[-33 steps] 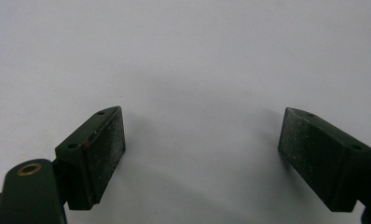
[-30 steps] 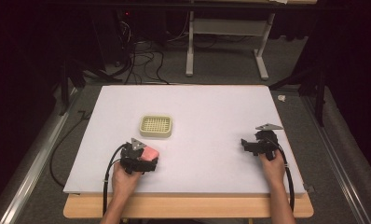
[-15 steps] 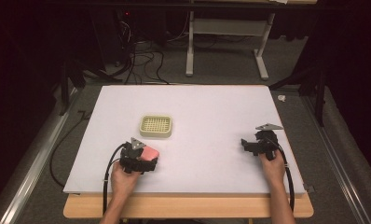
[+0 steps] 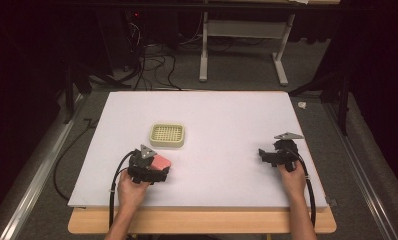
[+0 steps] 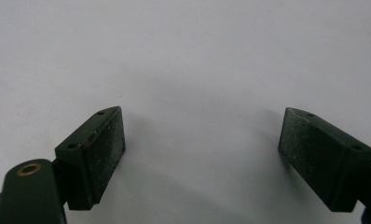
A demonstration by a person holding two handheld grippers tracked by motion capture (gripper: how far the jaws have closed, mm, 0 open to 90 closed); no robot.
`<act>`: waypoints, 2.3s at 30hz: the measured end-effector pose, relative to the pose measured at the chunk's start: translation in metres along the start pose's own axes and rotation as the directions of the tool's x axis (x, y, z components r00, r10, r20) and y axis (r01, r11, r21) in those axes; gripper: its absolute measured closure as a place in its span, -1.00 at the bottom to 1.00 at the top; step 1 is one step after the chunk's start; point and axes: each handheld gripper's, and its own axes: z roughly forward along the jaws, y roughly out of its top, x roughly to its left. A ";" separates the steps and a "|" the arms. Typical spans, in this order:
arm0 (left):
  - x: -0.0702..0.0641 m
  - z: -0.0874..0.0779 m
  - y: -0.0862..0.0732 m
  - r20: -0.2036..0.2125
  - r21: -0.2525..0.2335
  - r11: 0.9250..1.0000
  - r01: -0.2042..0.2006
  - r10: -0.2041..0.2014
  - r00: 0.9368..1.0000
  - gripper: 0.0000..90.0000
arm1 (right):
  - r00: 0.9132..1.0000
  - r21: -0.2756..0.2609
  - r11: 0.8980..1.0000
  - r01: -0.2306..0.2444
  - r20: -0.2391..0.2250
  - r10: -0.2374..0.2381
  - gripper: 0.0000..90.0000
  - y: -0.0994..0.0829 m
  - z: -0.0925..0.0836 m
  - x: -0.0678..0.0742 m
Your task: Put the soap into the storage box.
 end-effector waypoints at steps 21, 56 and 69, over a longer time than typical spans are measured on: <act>0.002 -0.018 0.016 0.041 -0.070 0.997 0.027 -0.024 0.999 -0.69 | 1.000 0.000 1.000 0.000 0.000 0.000 -0.66 0.000 0.000 0.000; 0.019 -0.007 0.055 0.086 -0.107 0.988 0.109 -0.100 0.991 -0.69 | 1.000 -0.001 1.000 0.000 0.001 0.000 -0.66 0.000 0.000 0.000; 0.026 -0.002 0.067 0.077 -0.110 0.986 0.125 -0.117 0.990 -0.69 | 1.000 0.000 1.000 -0.001 0.001 0.001 -0.66 0.000 0.000 0.000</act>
